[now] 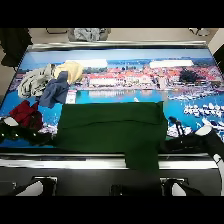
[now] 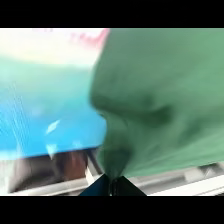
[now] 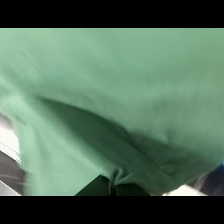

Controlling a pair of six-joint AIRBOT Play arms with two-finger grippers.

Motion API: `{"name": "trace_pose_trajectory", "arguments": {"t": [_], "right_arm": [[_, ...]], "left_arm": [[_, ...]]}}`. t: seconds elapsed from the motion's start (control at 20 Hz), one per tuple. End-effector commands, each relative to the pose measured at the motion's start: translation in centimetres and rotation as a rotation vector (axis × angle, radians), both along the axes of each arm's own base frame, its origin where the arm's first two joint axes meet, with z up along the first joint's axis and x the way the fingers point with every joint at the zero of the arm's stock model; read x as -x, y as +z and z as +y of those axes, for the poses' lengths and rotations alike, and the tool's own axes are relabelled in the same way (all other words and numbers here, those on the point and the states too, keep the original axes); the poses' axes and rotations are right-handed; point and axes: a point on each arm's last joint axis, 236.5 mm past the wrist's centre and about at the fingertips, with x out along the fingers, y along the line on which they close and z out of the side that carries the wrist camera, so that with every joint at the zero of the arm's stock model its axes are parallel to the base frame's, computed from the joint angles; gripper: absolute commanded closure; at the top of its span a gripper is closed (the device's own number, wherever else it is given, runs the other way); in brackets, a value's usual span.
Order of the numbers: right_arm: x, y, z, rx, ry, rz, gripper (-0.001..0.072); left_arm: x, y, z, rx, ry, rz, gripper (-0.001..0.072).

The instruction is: Fold the shirts.

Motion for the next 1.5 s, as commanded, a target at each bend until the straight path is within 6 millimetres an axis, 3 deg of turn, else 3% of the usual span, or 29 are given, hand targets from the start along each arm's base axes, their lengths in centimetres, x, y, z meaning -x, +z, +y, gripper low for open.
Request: {"name": "trace_pose_trajectory", "arguments": {"t": [0.0, 0.1, 0.2, 0.45, 0.6, 0.85, 0.9, 0.95, 1.0, 1.05, 1.2, 1.25, 1.45], "right_arm": [[-5.4, 6.2, -1.6, 0.052, 0.005, -0.195, 0.0678], [-9.6, 9.3, -2.8, 0.080, -0.029, -0.312, 0.0678], [-13.5, 10.6, -3.5, 0.061, -0.065, -0.370, 0.0678], [-21.8, 6.7, -2.1, 0.069, -0.050, -0.378, 0.0676], [-24.0, 3.9, -2.8, 0.065, -0.127, -0.312, 0.0676], [-24.1, 1.3, -2.8, 0.059, -0.132, -0.264, 0.0671], [-24.2, 1.6, -2.8, 0.062, -0.115, -0.279, 0.0632], [-24.2, 2.3, -3.0, 0.064, -0.077, -0.299, 0.0481], [-24.0, 3.6, -3.3, 0.064, -0.023, -0.321, 0.0158], [-23.6, 4.8, -4.3, 0.078, 0.023, -0.331, 0.0002], [-21.5, 4.7, -11.5, 0.172, -0.058, -0.232, -0.0008], [-20.5, 4.1, -12.6, 0.136, -0.094, -0.185, -0.0008], [-16.6, 1.1, -12.1, -0.108, -0.122, 0.029, -0.0008]], "left_arm": [[-4.8, 5.8, 0.6, -0.028, 0.068, -0.191, 0.0689], [-7.6, 8.1, 0.8, -0.053, 0.064, -0.273, 0.0690], [-10.7, 8.9, 0.4, -0.063, 0.047, -0.317, 0.0691], [-17.8, 6.0, 0.1, -0.037, 0.070, -0.242, 0.0689], [-19.6, 4.1, 0.4, -0.020, 0.066, -0.183, 0.0688], [-19.7, 0.4, 0.0, -0.004, 0.075, -0.098, 0.0671], [-19.7, 0.3, 0.0, -0.001, 0.080, -0.094, 0.0539], [-19.9, 0.5, 0.2, -0.002, 0.083, -0.101, 0.0212], [-20.2, 1.2, 0.6, -0.003, 0.086, -0.112, 0.0058], [-20.5, 2.4, 1.1, -0.005, 0.088, -0.130, 0.0058], [-21.5, 6.8, 2.3, -0.025, 0.100, -0.228, 0.0059], [-21.7, 8.3, 2.4, -0.033, 0.102, -0.268, 0.0060], [-21.4, 13.3, 1.7, -0.055, 0.088, -0.380, 0.0061]]}}
